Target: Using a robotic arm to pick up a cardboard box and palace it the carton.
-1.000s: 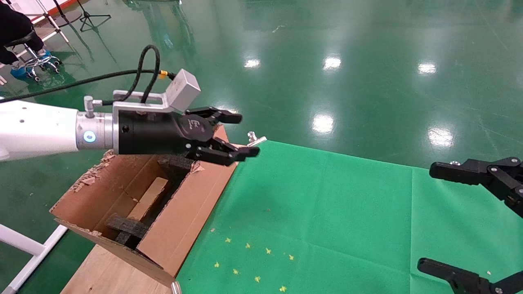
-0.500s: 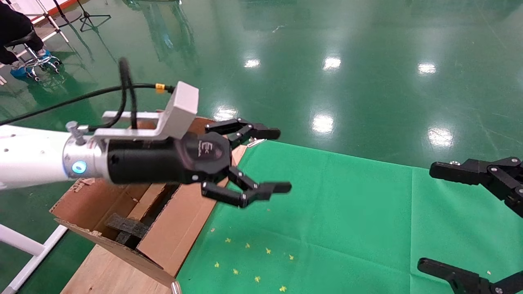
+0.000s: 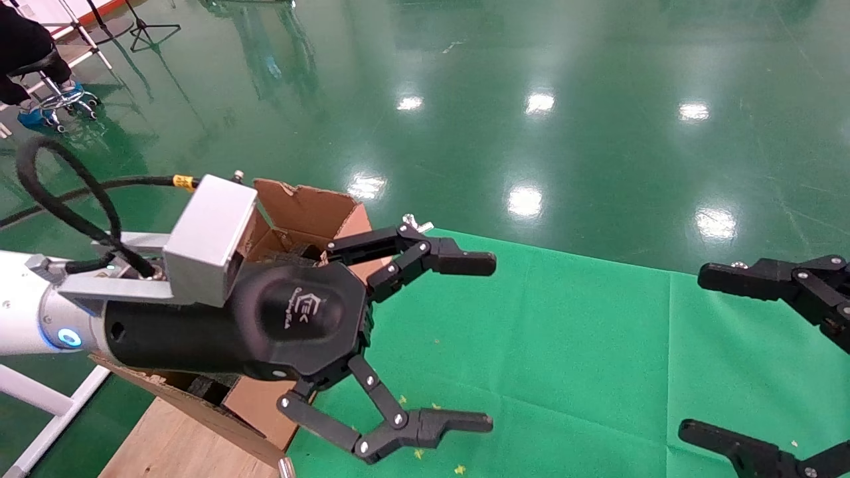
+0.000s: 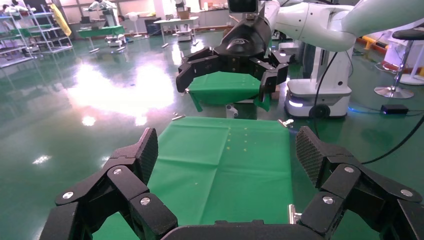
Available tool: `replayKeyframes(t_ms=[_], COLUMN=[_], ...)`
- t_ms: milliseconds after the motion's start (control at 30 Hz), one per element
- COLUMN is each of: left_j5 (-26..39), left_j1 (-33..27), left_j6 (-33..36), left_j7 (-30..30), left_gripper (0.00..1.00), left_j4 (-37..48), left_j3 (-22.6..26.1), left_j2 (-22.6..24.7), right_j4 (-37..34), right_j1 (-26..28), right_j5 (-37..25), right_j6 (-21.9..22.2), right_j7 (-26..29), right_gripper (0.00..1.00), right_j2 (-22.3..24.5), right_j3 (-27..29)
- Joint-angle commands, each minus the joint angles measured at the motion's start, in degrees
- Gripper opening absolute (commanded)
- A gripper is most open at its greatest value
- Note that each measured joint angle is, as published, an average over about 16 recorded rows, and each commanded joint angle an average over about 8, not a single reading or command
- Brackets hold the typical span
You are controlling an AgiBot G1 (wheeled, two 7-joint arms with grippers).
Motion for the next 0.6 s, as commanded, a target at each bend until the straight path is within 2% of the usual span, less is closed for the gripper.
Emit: replayKeyframes(t_ms=[33,600], left_j5=[-1.1,0.4], left_j1=[1.0,-0.4], left_j6=[0.5,-0.2], left_j7=[0.3,-0.1], left_gripper=[1.0,1.0], left_j4=[-1.0,0.4], left_j3=[-0.9,0.3], left_j2=[0.0,0.0], right_j4=[0.0,0.0], right_j1=[0.0,0.0], right_j5=[0.0,0.0], right_j6=[0.0,0.0], right_j7=[0.0,0.0], right_gripper=[1.0,1.0], right_j2=[0.0,0.0], right_j3=[0.0,0.0])
